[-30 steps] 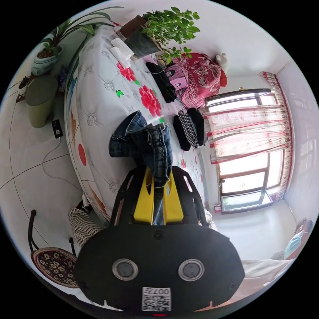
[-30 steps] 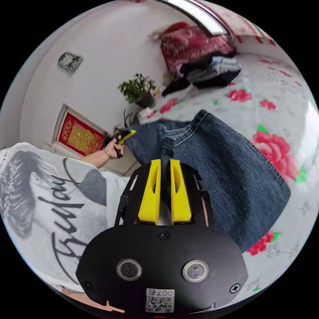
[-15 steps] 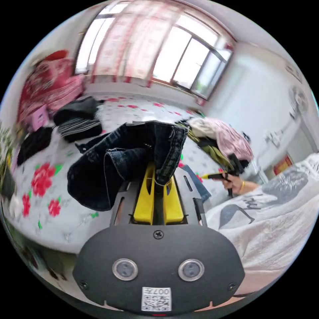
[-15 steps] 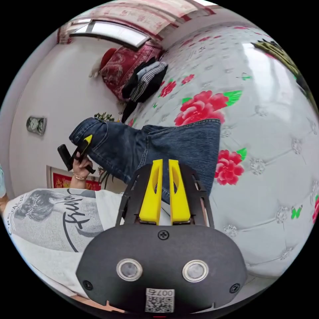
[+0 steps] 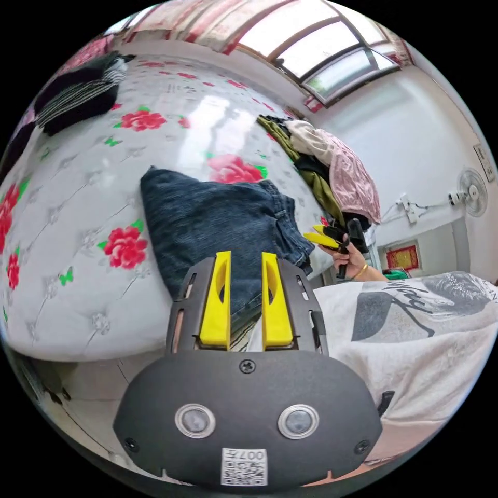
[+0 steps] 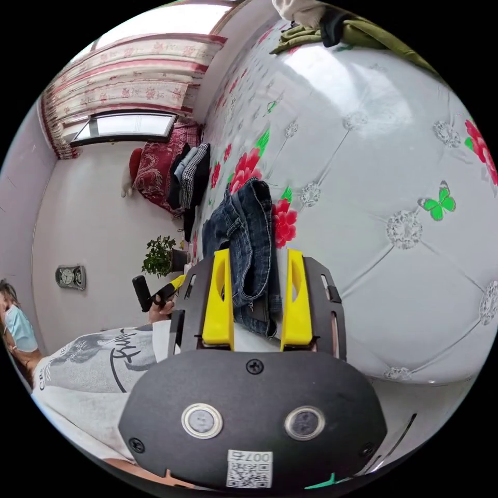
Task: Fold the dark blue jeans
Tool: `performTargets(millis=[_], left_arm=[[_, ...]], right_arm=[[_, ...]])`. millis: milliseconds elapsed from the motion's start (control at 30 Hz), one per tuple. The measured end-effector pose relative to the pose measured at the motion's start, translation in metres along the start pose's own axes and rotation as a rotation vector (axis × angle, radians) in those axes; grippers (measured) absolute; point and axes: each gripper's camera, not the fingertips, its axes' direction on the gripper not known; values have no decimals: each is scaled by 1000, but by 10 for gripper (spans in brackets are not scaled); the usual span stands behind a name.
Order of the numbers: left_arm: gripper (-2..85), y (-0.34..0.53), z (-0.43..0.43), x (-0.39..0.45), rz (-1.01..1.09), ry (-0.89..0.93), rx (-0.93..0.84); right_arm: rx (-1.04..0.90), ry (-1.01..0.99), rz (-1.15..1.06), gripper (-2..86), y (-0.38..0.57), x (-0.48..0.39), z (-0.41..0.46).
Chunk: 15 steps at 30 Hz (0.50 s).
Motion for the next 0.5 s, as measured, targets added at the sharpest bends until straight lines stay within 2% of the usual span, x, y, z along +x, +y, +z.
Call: performTargets(millis=[133,200,300,367,500], left_arm=[[135,28,19,-76,-242,-43,-7],[144,33,38,-97,-294,-30,-35],[115,30,61,-113,-294,-31,-55],[88,22,74,-123,-286,36,-86],[51,8,82,-143,-250,129,-119]], right_arm=[[-62,31,13,104,-9,9,15],[-71,36,8,100,-14,9,18],[-142,58,-21,86,-25,2,34],[-193,187,-20,70,-34,-4,43],[-197,94,-38,57,-46,-12,35]])
